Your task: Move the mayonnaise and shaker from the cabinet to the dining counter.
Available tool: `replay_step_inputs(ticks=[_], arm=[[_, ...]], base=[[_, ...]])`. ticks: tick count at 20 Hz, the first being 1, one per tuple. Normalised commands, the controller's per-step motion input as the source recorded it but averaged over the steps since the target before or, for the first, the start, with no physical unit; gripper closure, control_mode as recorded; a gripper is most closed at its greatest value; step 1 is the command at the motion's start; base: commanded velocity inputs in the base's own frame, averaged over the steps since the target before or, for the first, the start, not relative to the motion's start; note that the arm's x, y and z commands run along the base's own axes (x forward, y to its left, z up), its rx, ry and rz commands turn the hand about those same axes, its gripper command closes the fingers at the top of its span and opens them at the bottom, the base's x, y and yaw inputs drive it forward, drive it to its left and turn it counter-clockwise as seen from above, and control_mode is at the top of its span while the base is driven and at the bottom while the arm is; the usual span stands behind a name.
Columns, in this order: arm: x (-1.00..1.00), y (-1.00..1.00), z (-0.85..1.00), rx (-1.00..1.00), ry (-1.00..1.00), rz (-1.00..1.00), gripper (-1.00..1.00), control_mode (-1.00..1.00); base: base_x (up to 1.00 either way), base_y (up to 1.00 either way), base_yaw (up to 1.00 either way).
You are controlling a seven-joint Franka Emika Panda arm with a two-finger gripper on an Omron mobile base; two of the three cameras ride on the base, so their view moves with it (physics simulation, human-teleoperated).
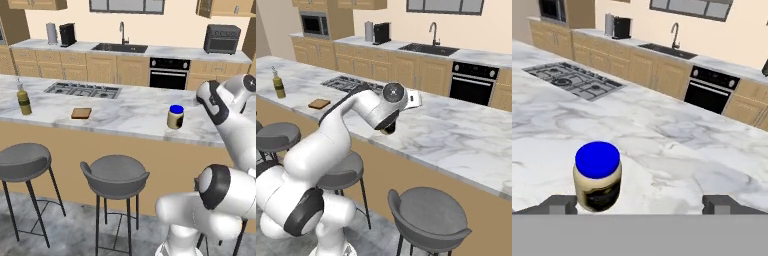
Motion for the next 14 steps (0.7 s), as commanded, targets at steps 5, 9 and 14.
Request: replay_step_inputs(ticks=[5, 9, 14], arm=[[-0.52, 0.17, 0.33, 0.00, 0.05, -0.29, -1.00, -1.00], [-0.60, 0.16, 0.27, 0.03, 0.01, -0.32, -1.00, -1.00], [-0.63, 0.17, 0.20, 0.08, 0.00, -0.35, -1.00, -1.00]], base=[[0.00, 0.00, 0.00], [0.00, 0.00, 0.00], [0.00, 0.00, 0.00]])
